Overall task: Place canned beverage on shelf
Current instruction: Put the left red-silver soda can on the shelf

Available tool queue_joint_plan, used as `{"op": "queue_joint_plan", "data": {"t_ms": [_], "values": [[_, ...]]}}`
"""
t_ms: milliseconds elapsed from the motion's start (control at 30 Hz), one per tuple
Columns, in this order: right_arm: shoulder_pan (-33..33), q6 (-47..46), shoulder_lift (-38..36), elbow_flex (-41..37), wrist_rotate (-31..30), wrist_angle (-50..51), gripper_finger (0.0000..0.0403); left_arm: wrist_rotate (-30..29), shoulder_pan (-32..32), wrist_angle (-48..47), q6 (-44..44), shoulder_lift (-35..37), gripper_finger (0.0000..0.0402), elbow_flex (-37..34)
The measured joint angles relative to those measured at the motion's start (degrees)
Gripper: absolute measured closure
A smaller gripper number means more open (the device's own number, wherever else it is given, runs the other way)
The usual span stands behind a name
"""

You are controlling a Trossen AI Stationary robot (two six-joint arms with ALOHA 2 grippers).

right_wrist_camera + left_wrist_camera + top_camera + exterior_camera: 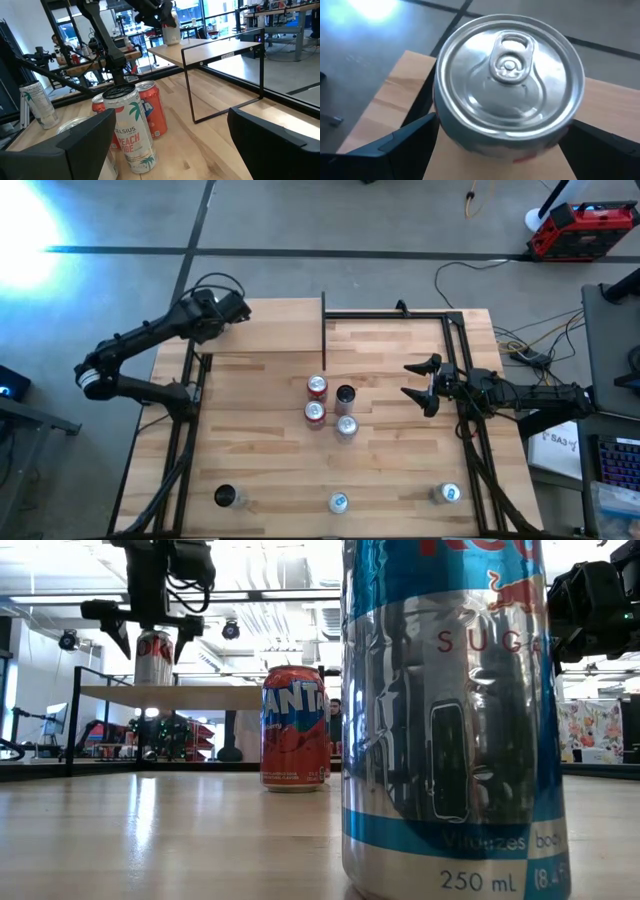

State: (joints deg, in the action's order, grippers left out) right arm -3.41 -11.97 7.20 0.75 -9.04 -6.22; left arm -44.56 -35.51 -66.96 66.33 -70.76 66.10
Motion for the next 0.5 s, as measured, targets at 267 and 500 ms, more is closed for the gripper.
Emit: {"op": "queue_joint_plan", "data": {"t_ms": [267,500], "values": [[0.01,0.0,0.02,0.0,0.0,-0.02,0.0035,-2.65,0.38,1.99,-0.63,0.0,0.0041,-1.04],[0.0,0.0,0.02,0.0,0.0,-0.02,0.0035,-4.82,0.55,4.53,-1.67,-0.02,0.0069,-2.18]]}}
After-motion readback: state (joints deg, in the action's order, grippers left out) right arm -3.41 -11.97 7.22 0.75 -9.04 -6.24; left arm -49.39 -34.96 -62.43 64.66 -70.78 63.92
